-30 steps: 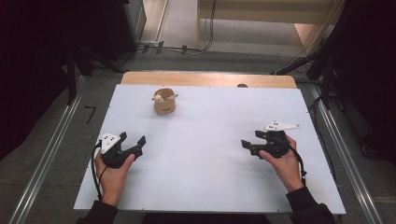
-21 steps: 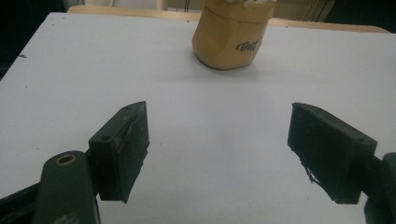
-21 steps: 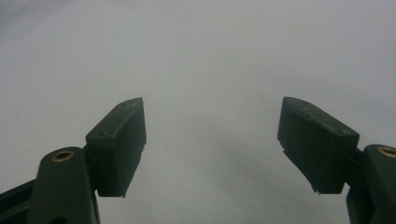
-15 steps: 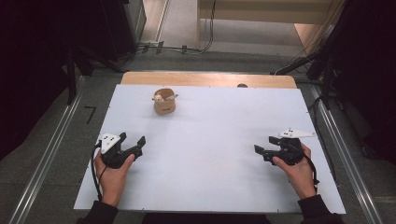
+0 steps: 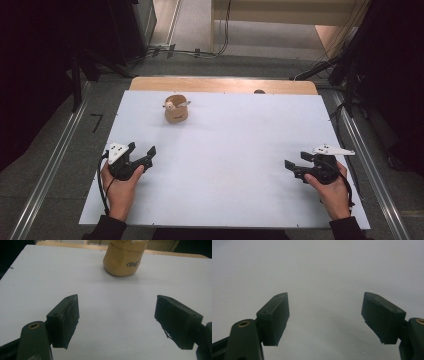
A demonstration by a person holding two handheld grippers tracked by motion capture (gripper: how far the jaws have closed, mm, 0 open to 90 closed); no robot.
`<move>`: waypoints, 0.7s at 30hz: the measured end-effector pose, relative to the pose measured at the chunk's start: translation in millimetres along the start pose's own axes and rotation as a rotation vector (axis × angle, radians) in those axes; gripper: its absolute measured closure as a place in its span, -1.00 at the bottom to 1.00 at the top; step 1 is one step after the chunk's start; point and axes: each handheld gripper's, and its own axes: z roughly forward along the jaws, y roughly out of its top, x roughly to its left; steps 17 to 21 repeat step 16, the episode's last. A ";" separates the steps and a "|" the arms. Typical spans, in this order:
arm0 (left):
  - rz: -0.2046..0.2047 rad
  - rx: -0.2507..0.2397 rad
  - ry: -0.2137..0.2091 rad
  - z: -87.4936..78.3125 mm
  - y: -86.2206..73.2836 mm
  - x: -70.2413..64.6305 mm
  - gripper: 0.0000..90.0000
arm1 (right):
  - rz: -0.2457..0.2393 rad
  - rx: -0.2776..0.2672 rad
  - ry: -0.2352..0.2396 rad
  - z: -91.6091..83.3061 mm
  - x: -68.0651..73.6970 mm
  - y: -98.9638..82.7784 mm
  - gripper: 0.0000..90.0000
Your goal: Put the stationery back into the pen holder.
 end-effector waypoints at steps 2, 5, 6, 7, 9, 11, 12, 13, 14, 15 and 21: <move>-0.001 0.003 0.000 -0.1 0.0 0.2 -0.53 | 0.007 -0.004 -0.004 -3.1 -2.6 -2.2 -0.55; -0.001 0.001 0.002 -0.1 -0.2 0.6 -0.53 | 0.018 -0.010 -0.011 -7.5 -6.6 -5.7 -0.56; -0.001 0.001 0.002 -0.1 -0.2 0.6 -0.53 | 0.022 -0.013 -0.013 -8.9 -7.7 -6.9 -0.56; 0.000 0.003 0.002 -0.2 -0.2 0.6 -0.53 | 0.027 -0.011 -0.019 -10.5 -8.7 -8.1 -0.56; 0.001 0.004 0.004 -0.1 -0.3 0.5 -0.53 | 0.034 -0.009 -0.023 -13.0 -11.5 -10.5 -0.56; 0.002 0.006 0.004 -0.2 -0.3 0.7 -0.53 | 0.037 -0.008 -0.033 -14.9 -14.2 -12.9 -0.58; 0.001 0.007 0.006 -0.2 -0.3 0.8 -0.54 | 0.042 -0.006 -0.041 -15.8 -15.5 -14.2 -0.59; 0.000 0.007 0.007 -0.2 -0.3 0.9 -0.54 | 0.047 -0.007 -0.043 -16.4 -16.8 -15.5 -0.60; -0.002 0.007 0.007 -0.3 -0.3 1.0 -0.54 | 0.050 -0.005 -0.048 -17.4 -18.2 -16.8 -0.61; -0.002 0.008 0.008 -0.2 -0.3 1.2 -0.54 | 0.055 -0.010 -0.052 -18.0 -19.3 -17.9 -0.62; -0.002 0.013 0.008 -0.1 -0.4 1.3 -0.54 | 0.056 -0.015 -0.055 -18.7 -20.5 -18.8 -0.62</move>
